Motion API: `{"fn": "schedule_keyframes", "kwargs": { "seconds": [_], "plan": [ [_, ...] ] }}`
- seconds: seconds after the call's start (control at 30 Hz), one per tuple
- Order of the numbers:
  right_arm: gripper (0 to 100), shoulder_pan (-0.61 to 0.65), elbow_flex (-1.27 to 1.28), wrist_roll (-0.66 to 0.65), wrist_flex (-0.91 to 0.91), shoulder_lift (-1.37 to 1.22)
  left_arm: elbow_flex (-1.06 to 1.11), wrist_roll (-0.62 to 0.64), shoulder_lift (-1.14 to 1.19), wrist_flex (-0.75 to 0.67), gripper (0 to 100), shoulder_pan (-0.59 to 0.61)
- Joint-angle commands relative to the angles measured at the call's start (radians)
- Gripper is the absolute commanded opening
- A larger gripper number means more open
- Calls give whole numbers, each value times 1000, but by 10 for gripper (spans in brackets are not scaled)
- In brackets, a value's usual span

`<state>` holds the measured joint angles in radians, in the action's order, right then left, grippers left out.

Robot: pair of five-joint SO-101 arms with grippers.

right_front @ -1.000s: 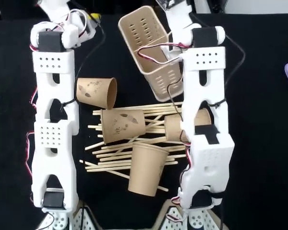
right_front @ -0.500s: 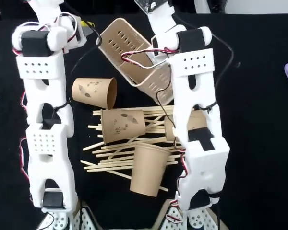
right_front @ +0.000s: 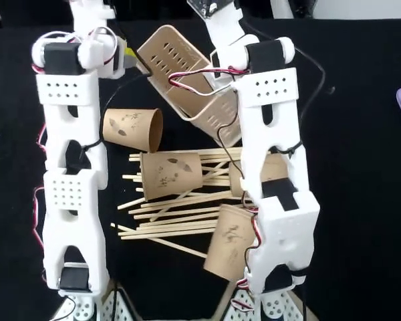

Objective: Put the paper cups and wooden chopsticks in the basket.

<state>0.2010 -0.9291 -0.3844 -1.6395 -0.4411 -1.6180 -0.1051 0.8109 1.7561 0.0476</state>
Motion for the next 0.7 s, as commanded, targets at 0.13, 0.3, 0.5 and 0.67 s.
{"fn": "schedule_keyframes", "kwargs": {
  "seconds": [0.13,0.3,0.5,0.67],
  "plan": [
    [11,21,-4,-9,0,79,-47,57,32,-89,264,-12],
    [11,21,28,-9,11,79,-47,64,26,-100,262,-31],
    [11,20,125,-9,75,88,-44,81,-23,-103,261,-22],
    [11,21,147,-9,94,88,-45,181,-60,-173,261,15]
  ]
}}
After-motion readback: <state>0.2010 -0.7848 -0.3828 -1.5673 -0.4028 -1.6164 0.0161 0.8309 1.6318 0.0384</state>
